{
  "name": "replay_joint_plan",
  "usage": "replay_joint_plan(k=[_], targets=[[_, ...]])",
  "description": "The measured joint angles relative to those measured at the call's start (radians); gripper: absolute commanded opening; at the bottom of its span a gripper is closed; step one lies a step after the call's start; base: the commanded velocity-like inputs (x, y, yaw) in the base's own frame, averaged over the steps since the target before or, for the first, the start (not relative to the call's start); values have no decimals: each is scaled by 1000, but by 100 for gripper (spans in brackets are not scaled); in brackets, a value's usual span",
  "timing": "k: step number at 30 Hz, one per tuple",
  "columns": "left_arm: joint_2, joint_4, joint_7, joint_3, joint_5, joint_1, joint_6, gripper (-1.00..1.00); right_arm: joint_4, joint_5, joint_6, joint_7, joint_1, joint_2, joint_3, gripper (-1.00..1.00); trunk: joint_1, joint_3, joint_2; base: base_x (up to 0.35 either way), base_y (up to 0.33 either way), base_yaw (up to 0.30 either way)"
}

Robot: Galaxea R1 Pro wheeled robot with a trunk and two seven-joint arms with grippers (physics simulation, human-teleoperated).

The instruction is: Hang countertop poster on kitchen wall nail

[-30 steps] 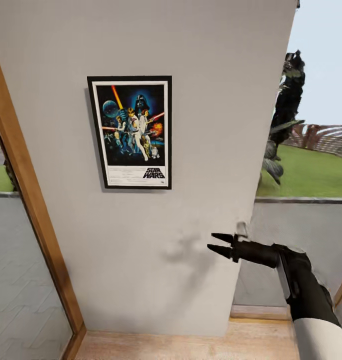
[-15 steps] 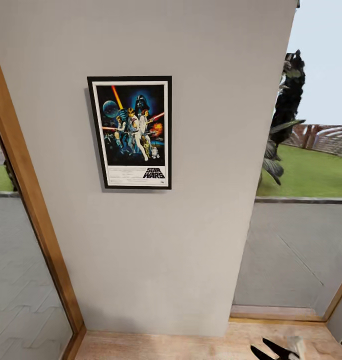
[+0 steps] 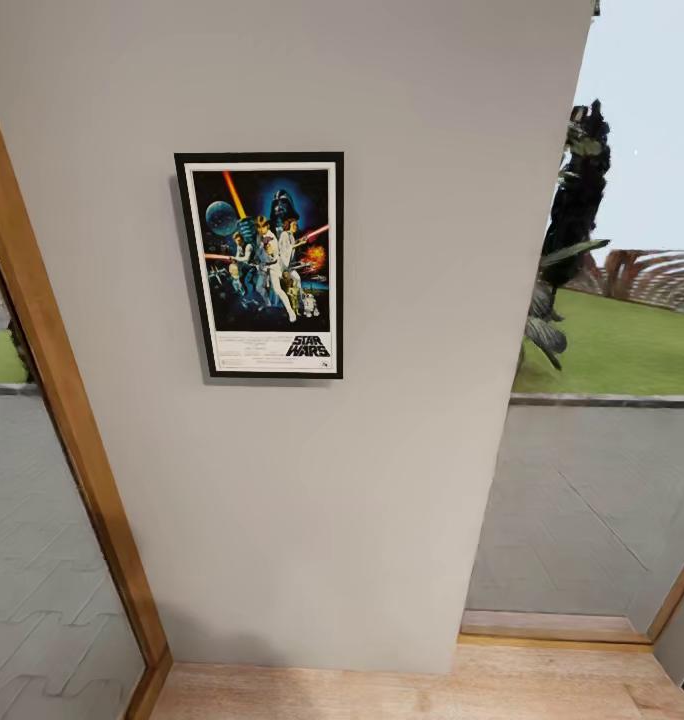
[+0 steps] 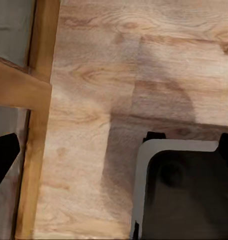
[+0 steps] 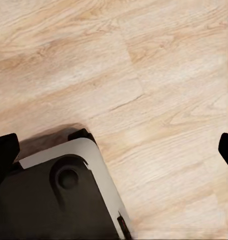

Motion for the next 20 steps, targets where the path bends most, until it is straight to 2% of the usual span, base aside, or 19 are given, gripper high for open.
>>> replay_joint_plan(k=[1,6,20], targets=[[0,2,55,-1,0,0,0,100,5,1,1,-14,0,8,0,100,0,0,0,0,0,0],[-1,4,108,-3,0,0,0,100,11,-1,1,-25,0,15,-1,100,0,0,0,0,0,0],[-3,6,121,-3,-1,0,0,100,12,-3,0,-28,0,17,-1,100,0,0,0,0,0,0]])
